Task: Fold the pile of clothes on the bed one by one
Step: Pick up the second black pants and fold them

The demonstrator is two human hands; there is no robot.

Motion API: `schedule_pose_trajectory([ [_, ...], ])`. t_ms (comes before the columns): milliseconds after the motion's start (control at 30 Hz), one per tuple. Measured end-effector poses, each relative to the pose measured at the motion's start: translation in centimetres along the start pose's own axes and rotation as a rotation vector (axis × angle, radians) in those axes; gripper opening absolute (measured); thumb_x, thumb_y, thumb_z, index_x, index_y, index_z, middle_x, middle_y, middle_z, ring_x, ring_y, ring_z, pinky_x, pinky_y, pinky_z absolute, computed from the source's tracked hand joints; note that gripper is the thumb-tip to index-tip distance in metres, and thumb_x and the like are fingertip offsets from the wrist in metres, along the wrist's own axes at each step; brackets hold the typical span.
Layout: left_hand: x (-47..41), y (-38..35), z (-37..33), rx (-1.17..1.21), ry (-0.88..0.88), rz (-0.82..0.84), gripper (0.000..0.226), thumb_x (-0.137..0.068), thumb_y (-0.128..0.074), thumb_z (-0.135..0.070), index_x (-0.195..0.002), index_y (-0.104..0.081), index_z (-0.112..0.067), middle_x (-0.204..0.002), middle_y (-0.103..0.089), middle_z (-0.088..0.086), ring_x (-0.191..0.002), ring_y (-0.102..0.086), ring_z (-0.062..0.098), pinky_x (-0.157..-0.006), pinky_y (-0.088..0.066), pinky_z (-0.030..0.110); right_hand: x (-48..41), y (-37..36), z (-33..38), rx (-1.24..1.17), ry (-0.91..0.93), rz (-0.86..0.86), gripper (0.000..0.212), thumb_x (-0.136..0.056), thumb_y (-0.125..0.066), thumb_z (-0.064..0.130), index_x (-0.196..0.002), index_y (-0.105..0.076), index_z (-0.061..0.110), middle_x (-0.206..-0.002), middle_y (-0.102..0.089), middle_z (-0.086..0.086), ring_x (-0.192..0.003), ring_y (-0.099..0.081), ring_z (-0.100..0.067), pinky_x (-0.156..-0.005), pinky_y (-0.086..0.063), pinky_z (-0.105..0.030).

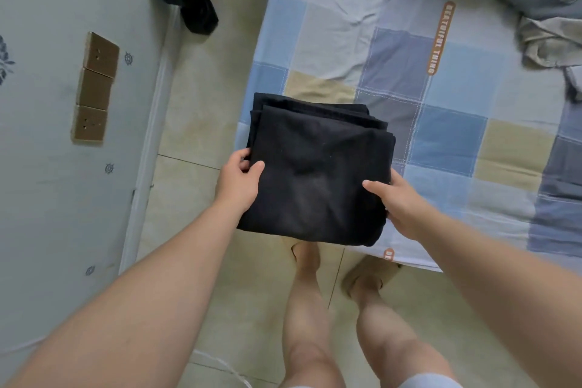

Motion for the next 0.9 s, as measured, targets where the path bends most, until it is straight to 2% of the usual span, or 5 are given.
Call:
schedule_pose_trajectory([
  [200, 0.2, 0.3, -1.1, 0.129, 0.017, 0.107, 0.018, -0.1, -0.061, -0.031, -0.117, -0.06, -0.028, -0.106, -0.069, -0.006, -0.098, -0.068, 0.016, -0.095, -0.056, 0.043, 1.1, 0.0, 1.0, -0.025, 0.057, -0.073, 0.027, -0.1, -0.058, 0.015, -0.116, -0.061, 0.038, -0.121, -0.069, 0.008, -0.114, -0.063, -0.022, -0.105, -0.049, -0.051],
  [467, -1.0, 1.1, -2.0, 0.086, 0.029, 0.047, 0.052, -0.098, -0.059, -0.036, -0.148, -0.044, -0.029, -0.134, -0.061, -0.001, -0.117, -0.062, 0.022, -0.103, -0.051, 0.048, 0.9, -1.3, 3.3, 0.044, 0.052, -0.115, 0.037, -0.103, -0.054, 0.026, -0.139, -0.046, 0.029, -0.136, -0.058, 0.003, -0.118, -0.058, -0.023, -0.105, -0.048, -0.048],
  [667, 2.5, 0.1, -7.5, -0.682, -0.601, -0.357, 0.067, -0.091, -0.061, -0.033, -0.153, -0.035, -0.024, -0.162, -0.029, 0.005, -0.147, -0.026, 0.032, -0.115, -0.031, 0.05, 3.8, -1.7, 6.3, 1.01, 0.512, -0.441, 0.091, -0.087, -0.065, 0.042, -0.159, -0.013, 0.026, -0.168, -0.006, -0.003, -0.154, -0.005, -0.032, -0.121, -0.017, -0.051],
  [733, 2.9, -3.1, -8.1, -0.936, -0.839, -0.215, 0.07, -0.095, -0.054, -0.042, -0.157, -0.025, -0.028, -0.167, -0.014, 0.005, -0.153, -0.014, 0.031, -0.122, -0.02, 0.05, 4.4, -4.5, 6.1, 1.241, 0.689, -0.317, 0.104, -0.081, -0.07, 0.052, -0.16, -0.007, 0.03, -0.169, 0.006, -0.001, -0.155, 0.005, -0.032, -0.121, -0.014, -0.056],
  [900, -1.5, -5.7, -4.5, -1.225, -0.845, 0.008, 0.08, -0.099, -0.029, -0.066, -0.159, 0.011, -0.031, -0.168, 0.015, 0.005, -0.155, 0.01, 0.027, -0.125, 0.001, 0.048, 0.3, -8.1, 4.2, 1.432, 0.549, -0.123, 0.138, -0.066, -0.075, 0.073, -0.157, 0.02, 0.03, -0.163, 0.032, -0.003, -0.15, 0.029, -0.033, -0.119, 0.007, -0.065],
])
Point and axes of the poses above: each hand's wrist, its own x-axis away from the middle knuckle, its own y-axis out of the back of the hand, z = x × y, the point moved 7 cm from there along -x, towards the middle knuckle
